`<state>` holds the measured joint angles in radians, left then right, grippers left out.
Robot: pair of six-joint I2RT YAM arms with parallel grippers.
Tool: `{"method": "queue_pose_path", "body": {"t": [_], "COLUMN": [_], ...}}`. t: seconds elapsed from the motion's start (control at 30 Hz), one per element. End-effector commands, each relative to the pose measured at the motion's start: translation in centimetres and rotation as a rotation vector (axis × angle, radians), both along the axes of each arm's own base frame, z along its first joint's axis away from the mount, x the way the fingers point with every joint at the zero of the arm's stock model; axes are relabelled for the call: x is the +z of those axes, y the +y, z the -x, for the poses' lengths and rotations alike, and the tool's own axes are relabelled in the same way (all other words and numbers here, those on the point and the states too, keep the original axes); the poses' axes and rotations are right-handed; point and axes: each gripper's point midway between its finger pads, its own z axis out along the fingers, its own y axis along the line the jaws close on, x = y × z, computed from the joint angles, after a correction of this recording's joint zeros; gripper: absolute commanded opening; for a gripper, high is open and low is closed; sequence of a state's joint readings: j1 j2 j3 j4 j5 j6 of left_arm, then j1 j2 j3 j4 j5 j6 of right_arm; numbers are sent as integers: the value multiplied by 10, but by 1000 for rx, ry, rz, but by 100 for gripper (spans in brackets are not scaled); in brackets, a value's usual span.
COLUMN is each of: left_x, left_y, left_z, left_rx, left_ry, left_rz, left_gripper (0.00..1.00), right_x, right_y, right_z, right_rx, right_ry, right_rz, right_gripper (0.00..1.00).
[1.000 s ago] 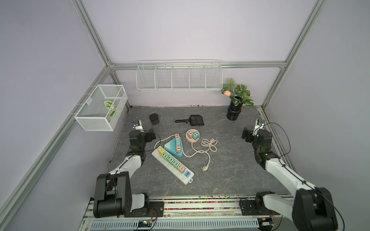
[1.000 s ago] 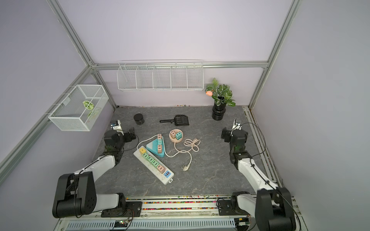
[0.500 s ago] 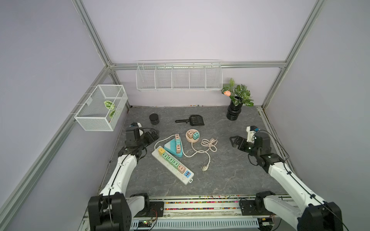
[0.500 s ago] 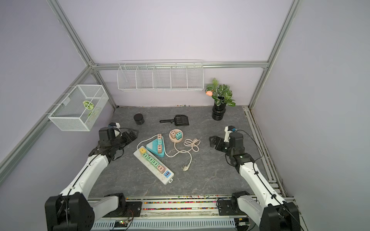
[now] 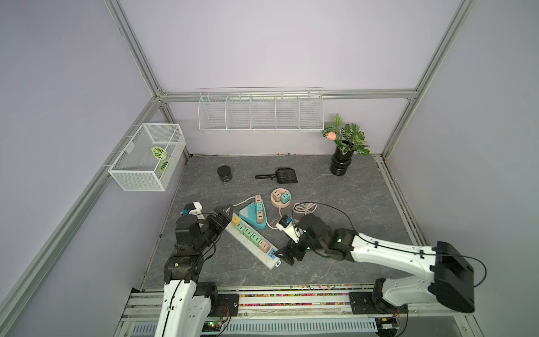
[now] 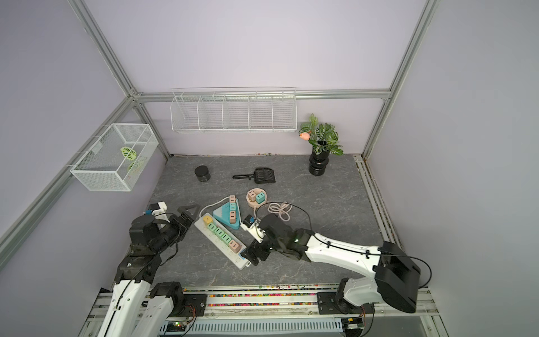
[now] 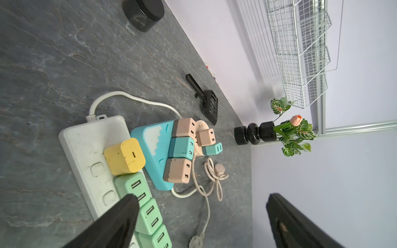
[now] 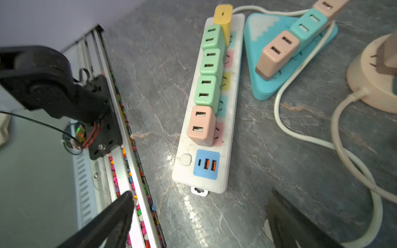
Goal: Pull the plug off the socket
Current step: Move the socket to the center of the board.
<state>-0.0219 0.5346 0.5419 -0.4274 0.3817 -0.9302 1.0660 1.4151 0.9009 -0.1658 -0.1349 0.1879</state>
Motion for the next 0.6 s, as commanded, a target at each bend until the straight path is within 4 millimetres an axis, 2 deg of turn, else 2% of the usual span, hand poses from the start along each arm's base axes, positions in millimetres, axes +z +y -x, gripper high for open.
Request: {"method": "queue_pose_path", "body": {"t": [0.0,0.13,0.33,0.43,0.57], "left_x": [-21,-23,-26,-27,-27], "left_y": [6,4,1,0,-2], "left_z": [14,25,33,35,37], "left_rx": [52,46,42,35,27], "left_ry": [100,117,126,130,134], "left_rz": [23,40,66,73,80], "left_gripper": [98,98,98,98,98], "right_x": [-16,-35,-48,-55,-63], "right_y": [5,18,44,49,50], "right_z": [-18,-28,-31,-31,-30], "right_rx": [-21,-41,-17,-16,-18], "right_ry": [-77,-72,-55,-53,-34], "right_rz": [195,334,408,438,473], "right_gripper": [97,92,78,72,60]}}
